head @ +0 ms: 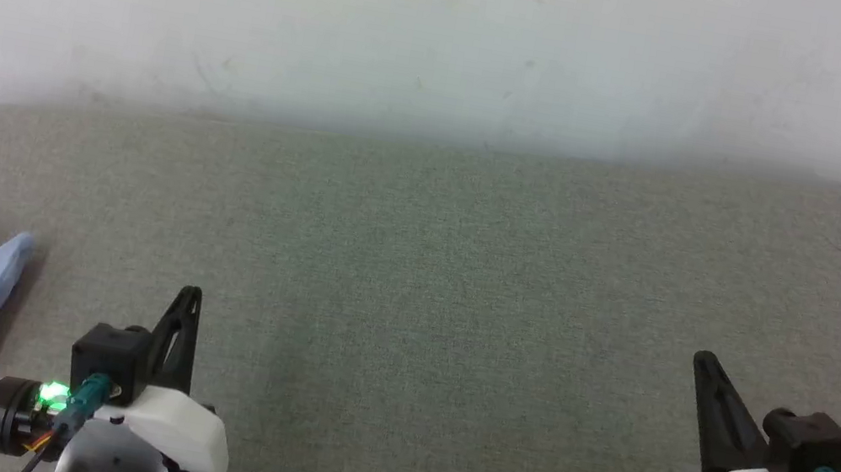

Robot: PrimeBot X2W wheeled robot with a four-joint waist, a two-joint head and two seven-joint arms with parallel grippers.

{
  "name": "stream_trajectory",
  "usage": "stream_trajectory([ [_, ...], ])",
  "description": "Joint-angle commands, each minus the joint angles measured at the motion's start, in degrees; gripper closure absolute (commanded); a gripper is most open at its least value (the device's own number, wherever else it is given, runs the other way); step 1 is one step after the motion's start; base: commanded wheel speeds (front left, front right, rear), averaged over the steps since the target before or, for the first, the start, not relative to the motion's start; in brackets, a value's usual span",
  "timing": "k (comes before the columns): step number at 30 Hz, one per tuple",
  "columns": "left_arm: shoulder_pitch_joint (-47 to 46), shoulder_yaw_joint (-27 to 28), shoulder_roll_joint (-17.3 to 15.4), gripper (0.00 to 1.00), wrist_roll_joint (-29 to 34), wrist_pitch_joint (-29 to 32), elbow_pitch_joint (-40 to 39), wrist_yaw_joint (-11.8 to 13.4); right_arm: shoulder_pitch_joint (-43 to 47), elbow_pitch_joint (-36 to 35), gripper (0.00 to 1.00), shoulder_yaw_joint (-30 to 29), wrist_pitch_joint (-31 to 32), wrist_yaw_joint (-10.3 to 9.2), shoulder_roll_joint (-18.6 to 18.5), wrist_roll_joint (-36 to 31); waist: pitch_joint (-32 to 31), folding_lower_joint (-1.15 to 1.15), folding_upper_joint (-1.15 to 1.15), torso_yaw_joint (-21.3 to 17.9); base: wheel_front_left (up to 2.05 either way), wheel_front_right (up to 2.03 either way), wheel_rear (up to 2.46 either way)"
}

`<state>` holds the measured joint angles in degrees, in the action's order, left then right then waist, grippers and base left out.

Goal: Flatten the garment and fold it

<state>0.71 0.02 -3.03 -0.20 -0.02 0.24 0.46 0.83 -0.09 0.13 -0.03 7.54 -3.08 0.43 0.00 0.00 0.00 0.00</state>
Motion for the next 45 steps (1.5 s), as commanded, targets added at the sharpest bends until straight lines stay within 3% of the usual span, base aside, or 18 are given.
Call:
stream_trajectory([
  [1, -0.7, 0.0, 0.2, 1.0, 0.2, 0.0, -0.2, -0.5, -0.8, 0.1, 1.0, -0.1, 0.0, -0.05, 0.2, -0.4, 0.0, 0.0, 0.0, 0.0, 0.0, 0.0, 0.0],
  [25, -0.7, 0.0, 0.2, 1.0, 0.2, 0.0, -0.2, -0.5, -0.8, 0.1, 1.0, -0.1, 0.0, -0.05, 0.2, -0.4, 0.0, 0.0, 0.0, 0.0, 0.0, 0.0, 0.0],
  [26, 0.0, 0.0, 0.0, 0.0, 0.0, 0.0, 0.0, 0.0, 0.0, 0.0, 0.0, 0.0, 0.0, 0.0, 0.0, 0.0, 0.0, 0.0, 0.0, 0.0, 0.0, 0.0, 0.0],
  [45, -0.7, -1.5, 0.0, 0.0, -2.5, -2.0, 0.5, 0.0, 0.5, 0.5, 0.0, -0.6, -2.0, -0.01, 0.0, 1.0, 0.2, 0.0, 0.0, 0.8, 0.0, 0.0, 0.0],
])
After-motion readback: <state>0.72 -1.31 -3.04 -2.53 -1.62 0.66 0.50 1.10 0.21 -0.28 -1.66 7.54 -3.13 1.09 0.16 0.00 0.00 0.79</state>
